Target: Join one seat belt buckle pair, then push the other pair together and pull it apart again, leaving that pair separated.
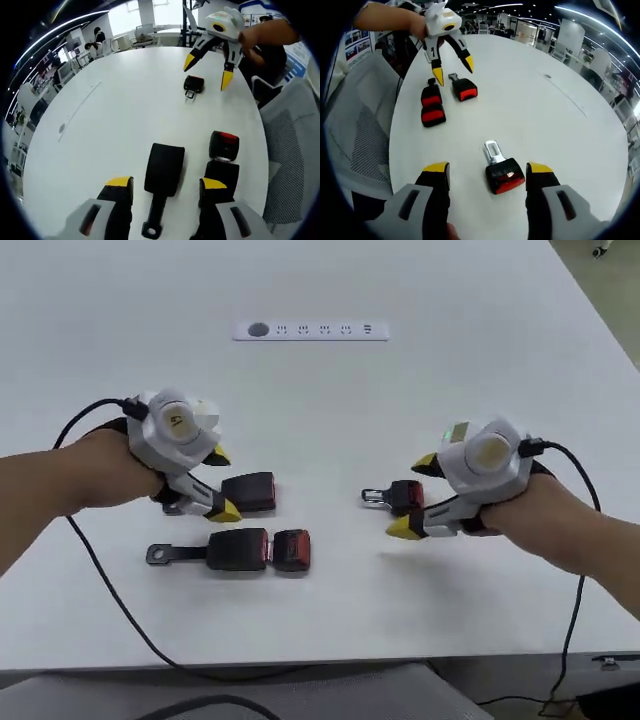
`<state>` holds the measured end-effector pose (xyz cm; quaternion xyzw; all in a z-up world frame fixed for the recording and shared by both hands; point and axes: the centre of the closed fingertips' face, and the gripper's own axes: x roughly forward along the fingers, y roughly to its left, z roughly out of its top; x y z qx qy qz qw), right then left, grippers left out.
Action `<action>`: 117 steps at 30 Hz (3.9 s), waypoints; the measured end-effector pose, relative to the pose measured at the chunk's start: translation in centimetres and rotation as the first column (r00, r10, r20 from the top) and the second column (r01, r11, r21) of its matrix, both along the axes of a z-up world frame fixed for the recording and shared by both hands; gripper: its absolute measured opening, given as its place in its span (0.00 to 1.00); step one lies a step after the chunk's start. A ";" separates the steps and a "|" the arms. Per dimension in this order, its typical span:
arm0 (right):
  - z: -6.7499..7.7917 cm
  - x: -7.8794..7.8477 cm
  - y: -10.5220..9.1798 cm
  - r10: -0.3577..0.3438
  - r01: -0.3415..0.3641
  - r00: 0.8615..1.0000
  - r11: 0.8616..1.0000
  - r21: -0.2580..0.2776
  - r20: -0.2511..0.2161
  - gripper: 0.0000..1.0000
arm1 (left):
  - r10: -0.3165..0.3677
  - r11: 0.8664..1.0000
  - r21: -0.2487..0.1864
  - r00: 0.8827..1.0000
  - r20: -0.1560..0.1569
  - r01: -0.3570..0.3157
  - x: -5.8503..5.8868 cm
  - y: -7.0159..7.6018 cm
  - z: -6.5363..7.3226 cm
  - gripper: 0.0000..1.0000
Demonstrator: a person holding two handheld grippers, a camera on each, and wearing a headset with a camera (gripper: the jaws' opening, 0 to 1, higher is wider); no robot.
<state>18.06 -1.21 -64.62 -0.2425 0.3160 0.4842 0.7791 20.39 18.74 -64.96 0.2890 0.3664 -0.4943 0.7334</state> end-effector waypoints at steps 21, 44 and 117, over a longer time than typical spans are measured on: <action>1.0 -5.7 -1.7 -0.176 0.176 0.984 0.978 0.108 -0.003 0.79 | 0.273 0.956 -0.128 0.960 0.067 -0.263 -7.4 7.5 1.4 0.99; 2.3 -7.8 -2.4 -0.307 0.300 0.952 0.939 0.171 0.016 1.00 | 0.498 0.813 -0.375 0.866 0.048 -0.447 -9.7 10.4 4.7 1.00; 5.0 -8.5 -3.1 -0.306 0.305 0.952 0.935 0.179 -0.021 0.99 | 0.485 0.845 -0.286 0.873 0.054 -0.452 -11.1 11.0 2.3 1.00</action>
